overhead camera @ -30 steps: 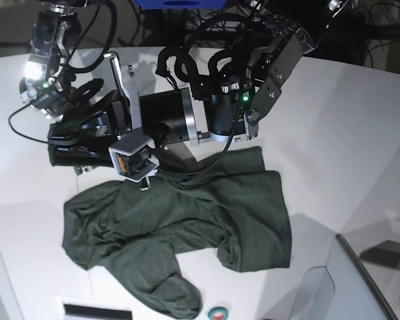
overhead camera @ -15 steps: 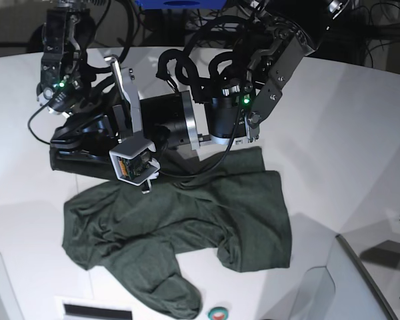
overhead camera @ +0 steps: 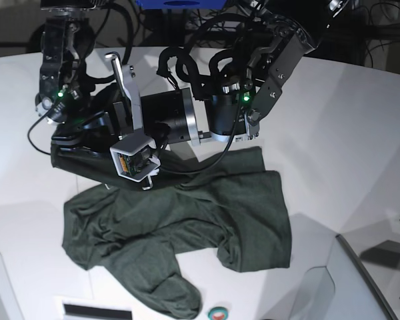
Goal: Layout the t-shirt on the table in an organized manner, then fold the t-shirt properly
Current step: 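Bring both grippers together over the shirt and grasp its fabric, then pull the shirt apart with both grippers, spreading it wide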
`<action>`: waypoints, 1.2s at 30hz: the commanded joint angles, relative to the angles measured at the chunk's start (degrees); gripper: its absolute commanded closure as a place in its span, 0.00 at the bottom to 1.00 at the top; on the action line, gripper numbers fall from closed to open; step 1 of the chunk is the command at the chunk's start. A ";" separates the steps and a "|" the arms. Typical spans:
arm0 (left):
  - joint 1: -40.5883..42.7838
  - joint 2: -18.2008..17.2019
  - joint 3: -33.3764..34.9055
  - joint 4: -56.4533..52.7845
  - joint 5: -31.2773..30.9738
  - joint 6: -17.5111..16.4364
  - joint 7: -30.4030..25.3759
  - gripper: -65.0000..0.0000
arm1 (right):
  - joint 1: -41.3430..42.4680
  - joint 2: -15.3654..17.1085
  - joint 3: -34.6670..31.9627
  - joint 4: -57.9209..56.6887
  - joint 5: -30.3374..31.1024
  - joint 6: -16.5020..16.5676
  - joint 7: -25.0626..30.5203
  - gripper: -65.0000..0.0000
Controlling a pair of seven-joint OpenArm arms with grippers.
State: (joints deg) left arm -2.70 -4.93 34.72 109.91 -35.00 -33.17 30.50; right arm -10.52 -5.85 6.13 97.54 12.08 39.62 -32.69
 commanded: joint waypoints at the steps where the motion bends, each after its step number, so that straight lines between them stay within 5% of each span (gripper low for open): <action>1: -0.60 -0.74 -0.04 0.91 -1.26 -0.28 -1.71 1.00 | 0.55 0.70 1.12 1.32 0.89 0.38 0.47 0.99; 5: 0.46 -5.84 -0.30 1.08 -1.35 1.12 -1.89 1.00 | -0.16 2.64 4.46 1.23 0.89 0.38 -1.38 1.00; 10: 3.62 -9.88 -4.70 1.26 -1.26 5.78 -2.06 0.28 | -2.18 5.63 5.17 1.06 0.89 0.38 -1.29 1.00; 12: 4.85 -10.94 -7.69 1.26 -1.26 5.78 -2.06 0.12 | -2.88 6.24 5.17 0.97 0.89 0.38 -1.29 1.00; 14: 5.91 -11.99 -11.55 0.82 -1.08 5.96 -2.06 0.06 | -3.67 6.68 5.17 0.97 0.89 0.38 -1.29 1.00; 18: 6.96 -11.03 -19.03 -6.04 4.98 5.96 -2.06 0.06 | -4.03 6.68 5.17 1.32 0.89 0.38 -1.38 1.00; 28: 3.62 -2.32 -21.05 -29.78 30.39 5.96 -4.17 0.09 | -4.82 6.68 5.17 1.41 0.89 0.38 -1.38 1.00; 32: 0.37 -1.97 -22.98 -40.50 32.15 5.96 -7.42 0.29 | -5.61 6.68 5.17 1.41 0.89 0.38 -1.38 1.00; 36: -0.51 -2.06 -25.36 -42.79 32.15 5.61 -8.04 0.73 | -6.40 6.77 5.17 1.41 0.89 0.38 -1.38 1.00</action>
State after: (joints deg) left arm -2.92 -6.98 9.41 66.26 -2.46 -27.00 23.22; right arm -17.21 0.64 11.25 97.82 12.01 39.66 -35.24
